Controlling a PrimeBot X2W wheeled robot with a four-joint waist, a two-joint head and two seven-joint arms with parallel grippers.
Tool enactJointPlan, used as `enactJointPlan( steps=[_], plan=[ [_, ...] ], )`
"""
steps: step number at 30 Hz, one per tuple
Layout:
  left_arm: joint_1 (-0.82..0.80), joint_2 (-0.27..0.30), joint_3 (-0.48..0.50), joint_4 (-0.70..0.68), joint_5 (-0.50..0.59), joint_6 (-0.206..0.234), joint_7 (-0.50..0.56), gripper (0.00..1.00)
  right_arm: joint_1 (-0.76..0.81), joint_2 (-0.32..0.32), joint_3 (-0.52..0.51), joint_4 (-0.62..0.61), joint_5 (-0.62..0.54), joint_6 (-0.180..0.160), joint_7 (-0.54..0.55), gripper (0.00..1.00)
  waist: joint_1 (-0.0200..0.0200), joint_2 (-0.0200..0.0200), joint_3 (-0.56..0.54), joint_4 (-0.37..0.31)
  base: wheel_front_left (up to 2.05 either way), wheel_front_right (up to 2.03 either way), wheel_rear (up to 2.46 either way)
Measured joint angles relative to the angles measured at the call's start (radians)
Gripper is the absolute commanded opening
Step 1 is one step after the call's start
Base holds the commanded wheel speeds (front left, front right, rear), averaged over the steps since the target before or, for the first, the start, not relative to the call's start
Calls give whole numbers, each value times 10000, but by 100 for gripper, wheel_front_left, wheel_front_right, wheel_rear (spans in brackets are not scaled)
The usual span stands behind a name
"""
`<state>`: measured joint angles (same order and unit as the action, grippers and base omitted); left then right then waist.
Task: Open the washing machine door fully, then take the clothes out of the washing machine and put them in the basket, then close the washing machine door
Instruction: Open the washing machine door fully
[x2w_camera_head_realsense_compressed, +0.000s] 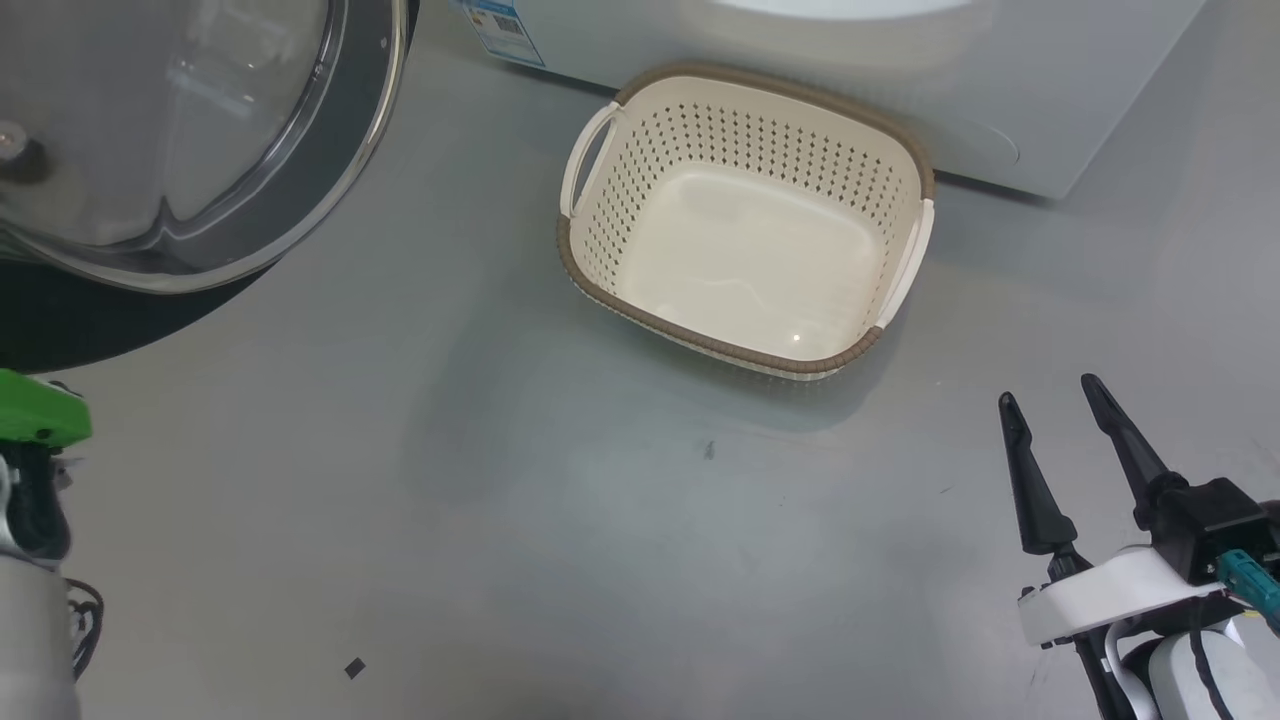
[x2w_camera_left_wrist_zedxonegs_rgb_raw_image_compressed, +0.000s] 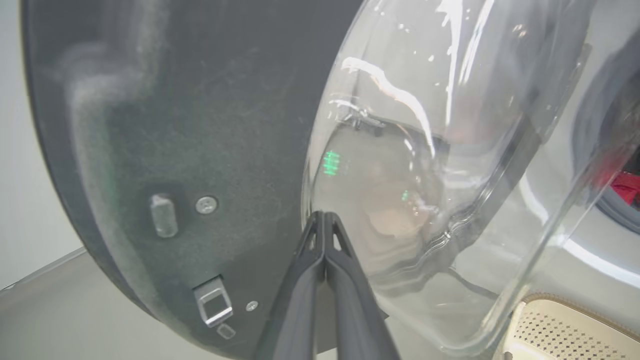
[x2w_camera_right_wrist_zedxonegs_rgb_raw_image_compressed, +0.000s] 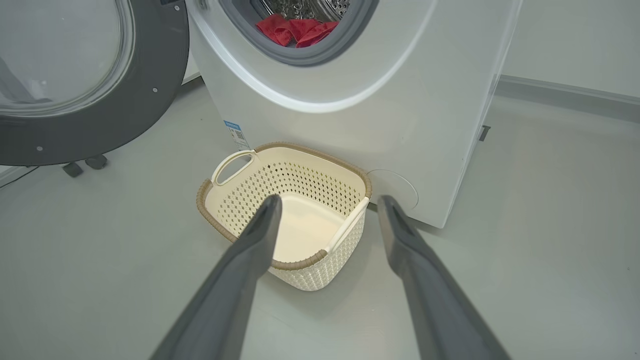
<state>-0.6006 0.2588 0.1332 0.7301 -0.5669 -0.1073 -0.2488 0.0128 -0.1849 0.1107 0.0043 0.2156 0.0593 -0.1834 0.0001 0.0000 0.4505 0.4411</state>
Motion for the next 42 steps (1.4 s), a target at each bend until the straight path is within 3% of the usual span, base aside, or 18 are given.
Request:
enactJointPlan(
  steps=[7, 22, 42],
  plan=[
    [339, -491, -562, -437, 311, -88, -4, 0, -14, 221, 132, 435, 157, 10, -276, 100, 0, 0, -722, -96, 0, 0, 0],
    [2289, -792, -1398, -1743, 1151, -134, -33, 0, -41, 717, 73, 1114, 384, 10, -525, 100, -1, 0, -2478, -703, 0, 0, 0],
    [5138, -1446, -1912, -4000, 1749, -138, -33, 0, 384, 888, -244, 1028, 483, -96, -616, 100, 0, 0, -4077, -3217, 0, 0, 0]
  ],
)
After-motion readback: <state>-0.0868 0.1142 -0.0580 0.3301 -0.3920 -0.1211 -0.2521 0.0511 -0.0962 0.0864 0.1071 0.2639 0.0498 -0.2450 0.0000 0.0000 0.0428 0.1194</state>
